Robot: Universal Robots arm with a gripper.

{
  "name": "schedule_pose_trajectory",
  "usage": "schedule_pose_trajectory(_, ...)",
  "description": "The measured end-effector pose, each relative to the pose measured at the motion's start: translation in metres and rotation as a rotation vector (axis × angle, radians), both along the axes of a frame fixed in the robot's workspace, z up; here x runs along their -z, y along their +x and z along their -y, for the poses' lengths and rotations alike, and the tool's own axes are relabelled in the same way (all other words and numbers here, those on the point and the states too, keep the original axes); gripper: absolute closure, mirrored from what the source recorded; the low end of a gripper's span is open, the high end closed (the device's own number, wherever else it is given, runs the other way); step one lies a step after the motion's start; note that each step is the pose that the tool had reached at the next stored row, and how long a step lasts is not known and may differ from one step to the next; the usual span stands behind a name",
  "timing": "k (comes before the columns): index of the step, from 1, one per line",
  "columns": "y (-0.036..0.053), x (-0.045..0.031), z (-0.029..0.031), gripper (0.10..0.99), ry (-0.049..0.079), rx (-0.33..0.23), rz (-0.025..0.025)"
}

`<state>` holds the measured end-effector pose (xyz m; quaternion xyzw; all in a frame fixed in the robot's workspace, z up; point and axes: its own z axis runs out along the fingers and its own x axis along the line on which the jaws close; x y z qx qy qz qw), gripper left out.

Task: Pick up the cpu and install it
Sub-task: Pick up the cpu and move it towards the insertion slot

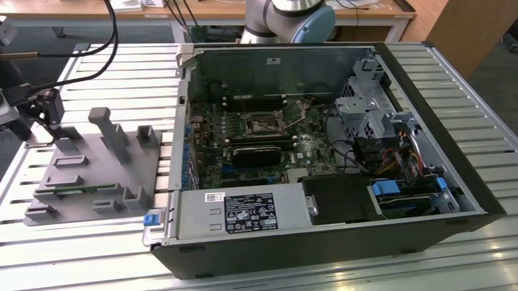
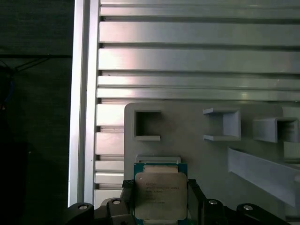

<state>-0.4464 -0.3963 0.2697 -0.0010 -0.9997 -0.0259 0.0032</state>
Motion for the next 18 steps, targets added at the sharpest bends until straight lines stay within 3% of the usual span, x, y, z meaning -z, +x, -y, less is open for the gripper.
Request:
schedule_pose_trajectory(5,0.0,-0.0046,-0.0012,0.545,-0.001,0.0,-0.0002)
schedule_pose_trajectory(18,0.0,-0.0343,-0.0052,0.545,-0.001,0.0,-0.0001)
